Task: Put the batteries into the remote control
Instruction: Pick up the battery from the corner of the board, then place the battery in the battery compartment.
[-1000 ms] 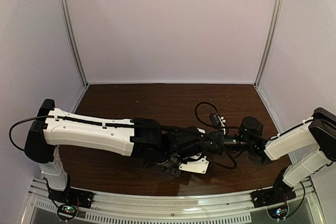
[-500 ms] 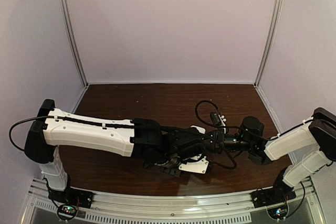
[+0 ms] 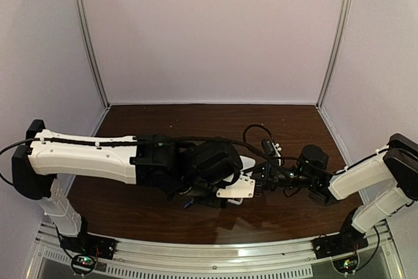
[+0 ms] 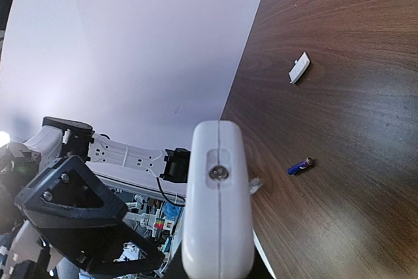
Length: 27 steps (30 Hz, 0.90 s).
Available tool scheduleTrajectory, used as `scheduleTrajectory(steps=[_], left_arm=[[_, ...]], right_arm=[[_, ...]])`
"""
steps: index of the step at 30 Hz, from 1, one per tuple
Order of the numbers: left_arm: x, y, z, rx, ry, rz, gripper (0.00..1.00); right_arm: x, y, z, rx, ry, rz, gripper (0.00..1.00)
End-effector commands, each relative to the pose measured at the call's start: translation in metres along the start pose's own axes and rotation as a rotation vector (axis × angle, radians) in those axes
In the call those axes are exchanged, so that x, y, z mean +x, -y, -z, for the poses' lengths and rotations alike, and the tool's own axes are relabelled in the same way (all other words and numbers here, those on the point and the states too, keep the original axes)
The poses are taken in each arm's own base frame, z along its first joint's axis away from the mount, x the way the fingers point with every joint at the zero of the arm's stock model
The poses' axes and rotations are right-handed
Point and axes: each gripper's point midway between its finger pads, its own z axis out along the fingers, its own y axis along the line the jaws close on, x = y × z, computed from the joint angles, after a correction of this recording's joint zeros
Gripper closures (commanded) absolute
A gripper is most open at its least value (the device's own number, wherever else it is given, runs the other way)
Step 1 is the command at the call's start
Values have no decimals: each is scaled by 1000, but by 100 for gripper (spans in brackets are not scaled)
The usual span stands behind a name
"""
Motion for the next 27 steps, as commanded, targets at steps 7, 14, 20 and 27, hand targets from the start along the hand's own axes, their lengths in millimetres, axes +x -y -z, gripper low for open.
scheduleTrajectory(steps=[7,14,20,27], left_arm=[[31,-87,55,-187,324,621,44],[50,-107,67,-222,471,960,35],[21,-93,43,-41,486,997,51],[2,-95,26,36,460,1049,60]], right_arm=[[-33,-25,9,-33,113,73,100],[-56,-29,16,31,225,100,100],[-71,-28,26,31,342,27,100],[-77,-28,34,25,408,-19,100]])
